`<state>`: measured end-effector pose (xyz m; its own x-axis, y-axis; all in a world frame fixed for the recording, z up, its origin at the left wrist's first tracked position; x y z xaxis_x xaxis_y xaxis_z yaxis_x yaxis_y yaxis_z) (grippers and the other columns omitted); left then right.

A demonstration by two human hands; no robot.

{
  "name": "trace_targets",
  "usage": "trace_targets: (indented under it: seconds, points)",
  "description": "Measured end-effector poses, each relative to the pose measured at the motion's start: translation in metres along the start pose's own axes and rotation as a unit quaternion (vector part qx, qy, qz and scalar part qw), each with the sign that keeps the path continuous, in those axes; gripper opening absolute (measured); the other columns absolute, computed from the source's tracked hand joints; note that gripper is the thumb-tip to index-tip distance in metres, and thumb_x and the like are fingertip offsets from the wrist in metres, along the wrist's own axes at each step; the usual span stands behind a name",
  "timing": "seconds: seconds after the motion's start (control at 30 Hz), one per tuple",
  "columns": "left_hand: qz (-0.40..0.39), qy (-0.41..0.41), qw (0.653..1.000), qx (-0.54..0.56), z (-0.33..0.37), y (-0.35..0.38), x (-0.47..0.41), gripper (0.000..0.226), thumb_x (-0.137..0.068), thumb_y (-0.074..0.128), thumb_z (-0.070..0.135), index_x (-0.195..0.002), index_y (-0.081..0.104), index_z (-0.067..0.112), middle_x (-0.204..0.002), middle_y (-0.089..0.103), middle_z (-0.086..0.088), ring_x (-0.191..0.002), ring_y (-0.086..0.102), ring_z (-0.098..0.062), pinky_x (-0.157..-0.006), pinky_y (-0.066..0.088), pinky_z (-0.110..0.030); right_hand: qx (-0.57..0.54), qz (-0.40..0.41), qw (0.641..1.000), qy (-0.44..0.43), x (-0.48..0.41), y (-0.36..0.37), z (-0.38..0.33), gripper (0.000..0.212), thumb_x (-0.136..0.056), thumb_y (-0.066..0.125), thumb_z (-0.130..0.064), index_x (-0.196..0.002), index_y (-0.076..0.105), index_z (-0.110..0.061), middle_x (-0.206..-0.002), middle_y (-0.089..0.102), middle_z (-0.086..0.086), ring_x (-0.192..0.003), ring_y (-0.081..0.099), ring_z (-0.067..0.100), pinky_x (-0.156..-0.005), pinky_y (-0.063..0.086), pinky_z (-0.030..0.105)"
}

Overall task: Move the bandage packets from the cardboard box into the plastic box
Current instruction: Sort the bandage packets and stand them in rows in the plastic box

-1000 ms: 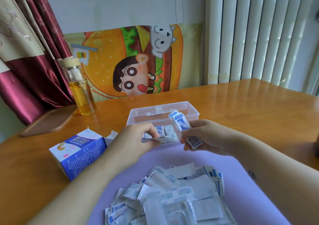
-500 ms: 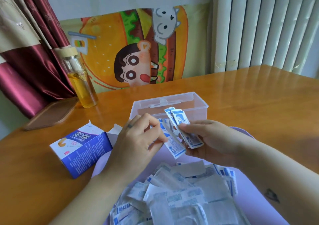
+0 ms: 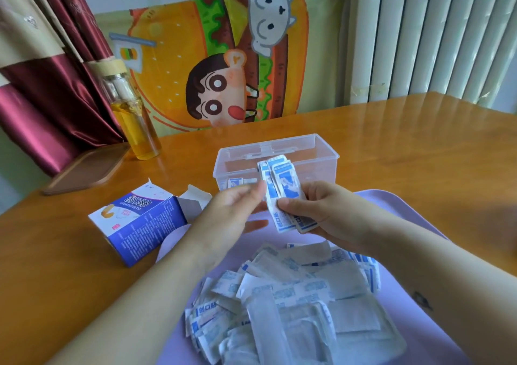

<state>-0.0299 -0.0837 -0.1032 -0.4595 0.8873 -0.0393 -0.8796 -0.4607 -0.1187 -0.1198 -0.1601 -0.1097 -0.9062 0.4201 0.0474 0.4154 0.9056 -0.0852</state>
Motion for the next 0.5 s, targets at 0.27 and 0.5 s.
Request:
trace_targets:
  seconds: [0.27,0.5]
  points:
    - [0.055,0.000,0.997,0.059,-0.002,-0.008,-0.003,0.012,-0.087,0.058,0.011,-0.092,0.069,0.010,-0.090,0.075,-0.004,-0.084,0.071,-0.017,-0.069,0.058,-0.027,0.151,0.084,0.985,-0.025,0.000,-0.014,-0.005,0.023,-0.091,0.058,-0.033,-0.100,0.071,-0.016,-0.088,0.071,0.011,-0.067,0.052,0.012,-0.066,0.042,0.029]
    - [0.061,0.005,0.995,0.076,-0.001,-0.009,-0.002,0.018,-0.087,0.060,0.008,-0.097,0.068,0.020,-0.095,0.074,-0.001,-0.088,0.071,-0.019,-0.074,0.058,-0.033,0.162,0.083,0.983,-0.016,-0.001,-0.010,-0.001,0.037,-0.092,0.055,-0.041,-0.100,0.068,-0.008,-0.076,0.062,0.016,-0.068,0.040,0.019,-0.066,0.031,0.034]
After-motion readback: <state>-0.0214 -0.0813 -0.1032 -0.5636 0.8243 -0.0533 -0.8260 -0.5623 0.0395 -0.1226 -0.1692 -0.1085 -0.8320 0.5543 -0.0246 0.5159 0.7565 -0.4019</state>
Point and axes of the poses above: each hand's wrist, its own x-axis away from the middle knuckle, its own y-axis out of the palm, z = x × y, the point moved 8 cm from there along -x, towards the middle knuckle
